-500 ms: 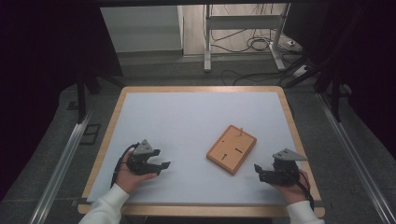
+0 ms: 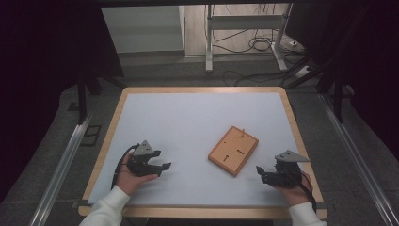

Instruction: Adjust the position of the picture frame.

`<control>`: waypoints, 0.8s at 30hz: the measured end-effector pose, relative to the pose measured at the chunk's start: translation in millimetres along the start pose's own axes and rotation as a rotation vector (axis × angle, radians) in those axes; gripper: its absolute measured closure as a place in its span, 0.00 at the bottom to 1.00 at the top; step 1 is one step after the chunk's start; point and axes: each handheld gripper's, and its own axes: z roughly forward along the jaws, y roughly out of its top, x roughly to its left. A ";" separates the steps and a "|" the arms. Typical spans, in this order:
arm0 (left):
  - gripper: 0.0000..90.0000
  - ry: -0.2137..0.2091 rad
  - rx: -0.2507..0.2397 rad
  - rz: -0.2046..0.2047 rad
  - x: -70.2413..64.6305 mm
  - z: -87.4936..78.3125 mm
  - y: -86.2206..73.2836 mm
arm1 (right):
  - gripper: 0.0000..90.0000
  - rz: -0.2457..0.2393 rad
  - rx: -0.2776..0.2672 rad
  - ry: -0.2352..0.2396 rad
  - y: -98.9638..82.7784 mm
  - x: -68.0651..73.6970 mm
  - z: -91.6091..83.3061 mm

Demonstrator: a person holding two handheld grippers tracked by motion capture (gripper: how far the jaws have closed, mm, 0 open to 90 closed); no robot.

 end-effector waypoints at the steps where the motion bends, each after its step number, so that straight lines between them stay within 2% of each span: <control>1: 0.34 -0.002 0.002 0.008 -0.1 -0.1 0.3 | 0.18 -0.008 -0.008 0.002 0.2 0.5 -0.9; 10: 0.33 -0.009 0.001 0.010 0.6 0.8 -0.3 | 0.19 -0.015 0.012 0.006 4.9 2.1 1.7; 15: 0.33 -0.014 -0.004 0.004 1.2 1.1 -0.3 | 0.20 -0.016 0.004 -0.002 13.8 5.3 0.5; 24: 0.33 -0.010 0.000 0.009 1.7 0.8 0.1 | 0.23 -0.029 -0.014 0.016 28.8 10.3 4.2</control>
